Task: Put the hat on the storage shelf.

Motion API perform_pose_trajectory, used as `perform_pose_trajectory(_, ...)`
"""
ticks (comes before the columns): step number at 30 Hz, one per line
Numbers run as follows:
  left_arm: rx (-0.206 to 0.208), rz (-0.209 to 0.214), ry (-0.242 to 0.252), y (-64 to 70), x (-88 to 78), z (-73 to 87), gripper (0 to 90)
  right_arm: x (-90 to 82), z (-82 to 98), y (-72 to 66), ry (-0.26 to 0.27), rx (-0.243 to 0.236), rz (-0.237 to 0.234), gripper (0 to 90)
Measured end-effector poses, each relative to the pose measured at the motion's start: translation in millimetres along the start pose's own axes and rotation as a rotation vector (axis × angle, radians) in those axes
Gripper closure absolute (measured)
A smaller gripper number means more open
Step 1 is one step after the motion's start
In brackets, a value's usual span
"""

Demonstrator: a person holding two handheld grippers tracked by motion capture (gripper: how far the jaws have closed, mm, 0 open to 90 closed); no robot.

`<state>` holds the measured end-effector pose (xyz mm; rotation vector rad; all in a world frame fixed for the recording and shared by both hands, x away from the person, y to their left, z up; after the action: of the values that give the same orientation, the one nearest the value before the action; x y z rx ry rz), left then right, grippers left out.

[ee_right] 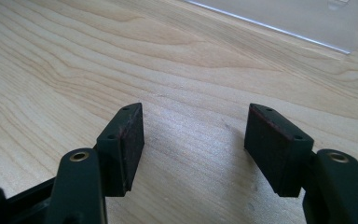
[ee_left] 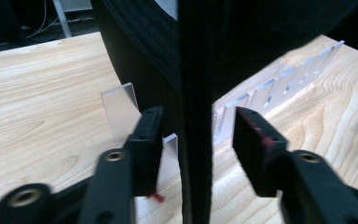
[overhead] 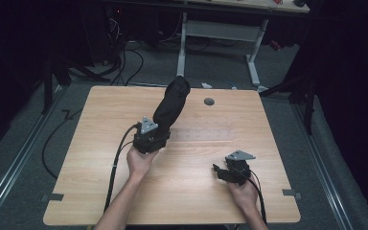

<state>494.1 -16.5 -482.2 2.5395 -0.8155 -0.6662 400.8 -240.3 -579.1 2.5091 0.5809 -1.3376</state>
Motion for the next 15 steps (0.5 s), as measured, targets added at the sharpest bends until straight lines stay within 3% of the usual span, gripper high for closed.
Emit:
perform_pose_trajectory(6, -0.004, 0.016, -0.017, 1.3, -6.6, -1.3, 39.9, 0.0, 0.0, 0.0, 0.0, 0.0, 0.0, 37.9)
perform_pose_trajectory(15, 0.001, 0.026, -0.04, 2.9, -20.8, -2.6, 37.8, 0.0, 0.2, -0.7, -0.002, 0.002, -0.004, 37.2)
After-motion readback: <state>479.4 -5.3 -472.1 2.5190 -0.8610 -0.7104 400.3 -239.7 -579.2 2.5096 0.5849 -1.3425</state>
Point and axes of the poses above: each handheld gripper's, and its own axes: x roughly forward along the jaws, z roughly out of its underside, y roughly to its right, the point moved 7 cm from there along x, roughly forward along the jaws, and after that the axes turned 13 degrees about -y, right-handed, at the moved point
